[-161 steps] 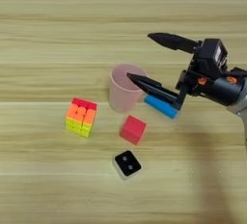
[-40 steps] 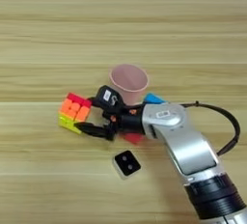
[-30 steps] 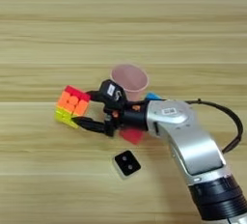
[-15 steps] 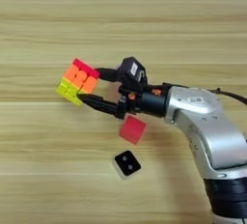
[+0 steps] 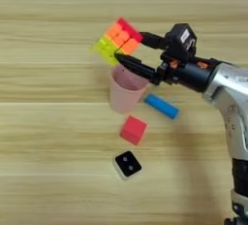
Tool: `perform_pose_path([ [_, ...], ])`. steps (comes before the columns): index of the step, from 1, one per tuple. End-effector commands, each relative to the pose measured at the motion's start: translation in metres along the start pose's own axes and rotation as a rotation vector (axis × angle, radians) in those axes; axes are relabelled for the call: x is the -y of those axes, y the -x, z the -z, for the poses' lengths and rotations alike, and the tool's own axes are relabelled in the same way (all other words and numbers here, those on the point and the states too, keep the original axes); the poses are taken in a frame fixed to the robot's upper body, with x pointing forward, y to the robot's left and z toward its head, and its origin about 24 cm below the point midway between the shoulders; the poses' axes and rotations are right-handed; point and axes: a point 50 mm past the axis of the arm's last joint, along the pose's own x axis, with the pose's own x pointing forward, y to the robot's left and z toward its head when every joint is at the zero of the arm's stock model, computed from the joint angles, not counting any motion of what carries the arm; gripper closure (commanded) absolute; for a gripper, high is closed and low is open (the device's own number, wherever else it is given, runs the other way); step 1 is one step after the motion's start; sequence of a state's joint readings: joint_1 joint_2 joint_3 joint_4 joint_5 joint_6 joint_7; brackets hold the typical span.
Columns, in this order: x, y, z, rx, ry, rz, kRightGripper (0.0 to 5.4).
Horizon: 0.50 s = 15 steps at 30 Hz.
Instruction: Move the objects on the table
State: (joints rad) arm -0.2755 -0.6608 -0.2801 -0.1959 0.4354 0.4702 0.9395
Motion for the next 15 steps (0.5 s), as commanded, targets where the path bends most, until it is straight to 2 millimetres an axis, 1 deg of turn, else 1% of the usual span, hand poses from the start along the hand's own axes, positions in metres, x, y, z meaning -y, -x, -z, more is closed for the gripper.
perform_pose_path([
  [1,0.029,0.004,-0.035,0.048,0.111,0.154,2.09],
  [3,0.04,0.007,-0.035,0.029,0.099,0.207,2.09],
  [8,0.056,0.015,-0.033,-0.038,0.107,0.299,2.09],
  [12,0.068,0.018,-0.024,-0.109,0.116,0.366,2.09],
  [15,0.073,0.019,-0.018,-0.153,0.115,0.388,2.09],
])
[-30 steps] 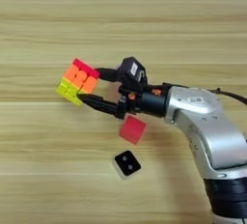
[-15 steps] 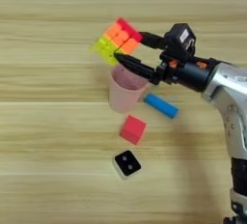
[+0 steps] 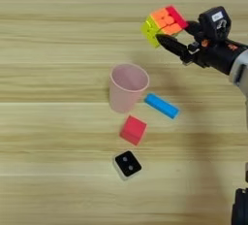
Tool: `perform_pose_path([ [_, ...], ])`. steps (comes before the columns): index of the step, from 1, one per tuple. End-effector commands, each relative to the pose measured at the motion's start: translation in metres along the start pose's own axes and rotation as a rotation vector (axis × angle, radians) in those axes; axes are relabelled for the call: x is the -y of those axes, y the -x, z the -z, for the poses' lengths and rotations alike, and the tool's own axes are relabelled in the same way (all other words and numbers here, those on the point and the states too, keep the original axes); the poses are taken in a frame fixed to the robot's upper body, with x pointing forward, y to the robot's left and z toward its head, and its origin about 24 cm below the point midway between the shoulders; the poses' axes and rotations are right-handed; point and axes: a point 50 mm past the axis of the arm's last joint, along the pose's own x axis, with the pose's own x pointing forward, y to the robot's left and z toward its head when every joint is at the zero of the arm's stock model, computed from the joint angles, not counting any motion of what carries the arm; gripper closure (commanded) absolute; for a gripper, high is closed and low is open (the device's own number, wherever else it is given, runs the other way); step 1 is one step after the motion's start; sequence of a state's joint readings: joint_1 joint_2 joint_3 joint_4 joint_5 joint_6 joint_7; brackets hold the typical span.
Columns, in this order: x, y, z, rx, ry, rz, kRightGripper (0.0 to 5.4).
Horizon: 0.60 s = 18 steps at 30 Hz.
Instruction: Move the objects on the table
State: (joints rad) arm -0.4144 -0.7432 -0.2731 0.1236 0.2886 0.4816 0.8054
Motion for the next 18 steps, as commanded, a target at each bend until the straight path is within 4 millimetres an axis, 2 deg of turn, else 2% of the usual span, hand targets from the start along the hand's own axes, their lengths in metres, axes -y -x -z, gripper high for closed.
perform_pose_path([
  [1,0.018,0.005,-0.034,0.052,0.144,0.093,2.09],
  [18,0.046,0.0,0.019,-0.149,0.14,0.179,2.09],
])
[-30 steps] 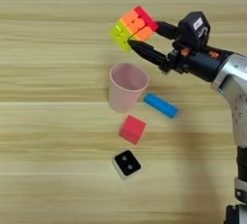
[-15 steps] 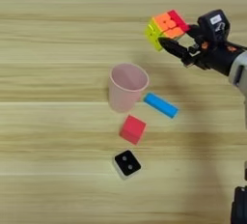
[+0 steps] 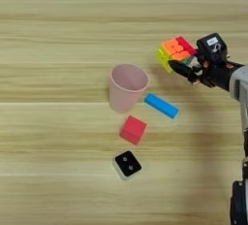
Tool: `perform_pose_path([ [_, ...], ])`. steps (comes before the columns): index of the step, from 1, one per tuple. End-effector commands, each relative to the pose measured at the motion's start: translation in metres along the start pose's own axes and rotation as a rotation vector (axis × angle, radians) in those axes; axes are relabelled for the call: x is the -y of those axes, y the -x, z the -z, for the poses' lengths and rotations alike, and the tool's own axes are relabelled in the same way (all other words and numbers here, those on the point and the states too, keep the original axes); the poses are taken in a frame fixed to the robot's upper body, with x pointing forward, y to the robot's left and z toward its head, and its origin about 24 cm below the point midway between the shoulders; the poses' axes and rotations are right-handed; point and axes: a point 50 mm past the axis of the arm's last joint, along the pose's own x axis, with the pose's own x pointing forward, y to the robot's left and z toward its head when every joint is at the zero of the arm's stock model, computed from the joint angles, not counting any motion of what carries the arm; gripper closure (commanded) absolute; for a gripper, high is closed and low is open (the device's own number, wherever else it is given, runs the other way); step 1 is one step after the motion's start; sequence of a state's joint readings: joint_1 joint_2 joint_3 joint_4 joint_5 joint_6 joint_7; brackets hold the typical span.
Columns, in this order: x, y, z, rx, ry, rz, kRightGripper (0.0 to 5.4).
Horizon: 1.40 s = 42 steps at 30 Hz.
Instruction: Move the objects on the table
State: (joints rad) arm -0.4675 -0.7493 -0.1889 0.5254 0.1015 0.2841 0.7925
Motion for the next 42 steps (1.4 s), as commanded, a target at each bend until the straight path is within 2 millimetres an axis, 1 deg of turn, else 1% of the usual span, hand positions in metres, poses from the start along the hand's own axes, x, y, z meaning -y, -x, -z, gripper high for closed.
perform_pose_path([
  [1,0.025,0.013,-0.038,0.093,0.114,0.098,2.09],
  [5,0.027,0.01,-0.028,0.061,0.114,0.096,2.09],
  [11,0.027,0.002,-0.007,-0.006,0.078,0.088,2.09],
  [16,0.025,-0.001,0.002,-0.031,0.071,0.074,2.09],
  [23,0.023,-0.002,0.01,-0.051,0.074,0.053,2.09],
  [32,0.02,-0.003,0.014,-0.059,0.086,0.027,2.09],
  [40,0.014,-0.006,0.02,-0.072,0.093,-0.001,2.09],
  [42,0.014,-0.007,0.02,-0.075,0.089,0.0,1.71],
])
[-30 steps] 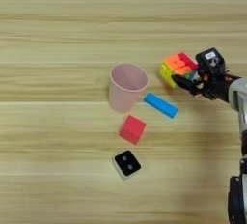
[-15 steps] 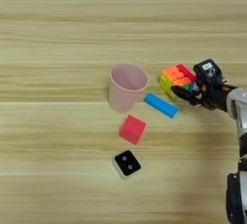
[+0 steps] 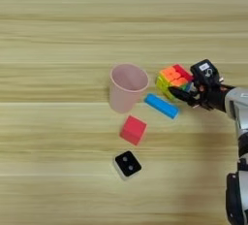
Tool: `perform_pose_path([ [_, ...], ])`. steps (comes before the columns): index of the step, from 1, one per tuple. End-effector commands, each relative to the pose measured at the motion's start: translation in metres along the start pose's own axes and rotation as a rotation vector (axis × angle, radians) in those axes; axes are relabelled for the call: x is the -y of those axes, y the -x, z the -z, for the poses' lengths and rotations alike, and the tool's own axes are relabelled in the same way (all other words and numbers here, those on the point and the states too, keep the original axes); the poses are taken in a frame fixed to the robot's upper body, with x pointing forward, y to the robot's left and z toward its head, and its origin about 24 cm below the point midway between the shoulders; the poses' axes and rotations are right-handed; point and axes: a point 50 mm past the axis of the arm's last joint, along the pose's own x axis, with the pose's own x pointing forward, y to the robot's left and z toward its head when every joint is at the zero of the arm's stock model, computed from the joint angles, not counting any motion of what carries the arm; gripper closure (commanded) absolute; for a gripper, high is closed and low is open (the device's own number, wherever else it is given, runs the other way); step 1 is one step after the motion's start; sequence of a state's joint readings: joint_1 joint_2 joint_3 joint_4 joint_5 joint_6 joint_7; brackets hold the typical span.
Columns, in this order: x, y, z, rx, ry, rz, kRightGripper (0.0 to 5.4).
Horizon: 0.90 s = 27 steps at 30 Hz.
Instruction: Move the objects on the table
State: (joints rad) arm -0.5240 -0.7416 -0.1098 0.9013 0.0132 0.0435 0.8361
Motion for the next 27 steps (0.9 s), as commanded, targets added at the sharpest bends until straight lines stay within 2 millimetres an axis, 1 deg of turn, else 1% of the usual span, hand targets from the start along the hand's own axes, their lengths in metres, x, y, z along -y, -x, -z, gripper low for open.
perform_pose_path([
  [1,0.015,0.008,-0.028,0.066,0.072,0.063,1.69],
  [2,0.015,0.008,-0.028,0.066,0.07,0.062,1.51],
  [9,0.016,0.007,-0.032,0.073,0.069,0.064,0.81],
  [16,0.018,0.011,-0.043,0.12,0.083,0.075,0.03],
  [27,0.017,0.018,-0.062,0.202,0.125,0.077,0.03],
])
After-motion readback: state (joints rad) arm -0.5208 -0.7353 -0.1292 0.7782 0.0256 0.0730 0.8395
